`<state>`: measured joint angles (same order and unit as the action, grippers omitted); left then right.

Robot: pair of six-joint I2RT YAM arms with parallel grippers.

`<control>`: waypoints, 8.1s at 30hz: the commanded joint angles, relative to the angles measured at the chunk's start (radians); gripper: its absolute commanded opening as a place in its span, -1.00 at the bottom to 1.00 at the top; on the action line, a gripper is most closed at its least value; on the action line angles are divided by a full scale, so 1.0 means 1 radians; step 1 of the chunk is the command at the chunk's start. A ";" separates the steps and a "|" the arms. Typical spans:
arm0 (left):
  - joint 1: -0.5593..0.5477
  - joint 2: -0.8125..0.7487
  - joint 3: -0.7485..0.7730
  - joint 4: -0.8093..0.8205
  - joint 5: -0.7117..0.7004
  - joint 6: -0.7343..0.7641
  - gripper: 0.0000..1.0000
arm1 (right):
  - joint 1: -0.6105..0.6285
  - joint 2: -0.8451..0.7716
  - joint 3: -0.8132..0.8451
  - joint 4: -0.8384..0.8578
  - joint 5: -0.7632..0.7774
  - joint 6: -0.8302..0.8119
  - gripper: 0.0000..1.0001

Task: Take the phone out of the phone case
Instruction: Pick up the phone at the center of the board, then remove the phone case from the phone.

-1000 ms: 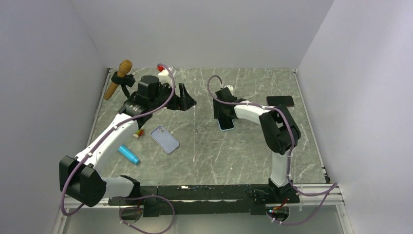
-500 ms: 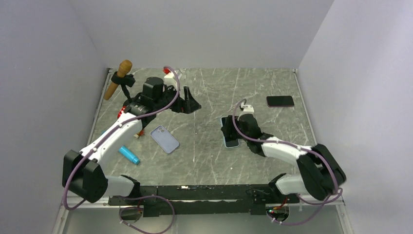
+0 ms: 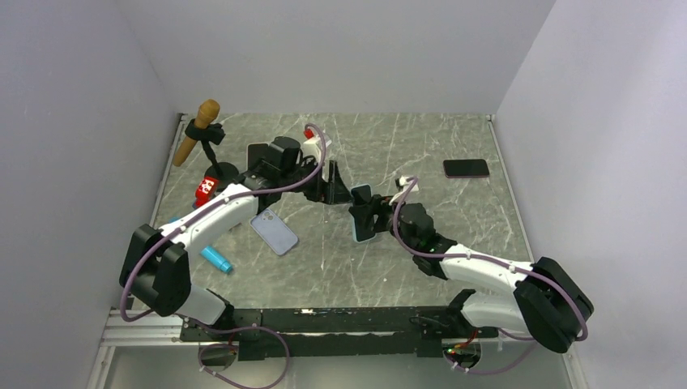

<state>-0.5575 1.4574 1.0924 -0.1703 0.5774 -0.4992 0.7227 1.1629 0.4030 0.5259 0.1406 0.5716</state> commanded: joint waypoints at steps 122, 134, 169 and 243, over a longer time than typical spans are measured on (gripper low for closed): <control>-0.088 0.133 -0.085 1.124 0.766 -0.743 -1.00 | -0.204 -0.061 0.174 0.213 -0.676 -0.729 -1.00; -0.085 0.262 -0.118 1.665 0.694 -1.178 -1.00 | -0.195 -0.232 0.037 0.220 -0.290 -0.256 -1.00; -0.108 -0.240 -0.508 1.444 -0.260 -0.838 -1.00 | 0.139 0.005 -0.263 1.172 -0.415 0.196 0.05; -0.073 -0.309 -0.390 1.263 0.131 -1.066 -1.00 | -0.274 0.324 -0.057 1.169 -0.802 0.373 0.99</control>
<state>-0.6193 1.2015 0.6388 1.1114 0.4644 -1.5276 0.5083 1.5017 0.5301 1.5444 -1.0077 0.8257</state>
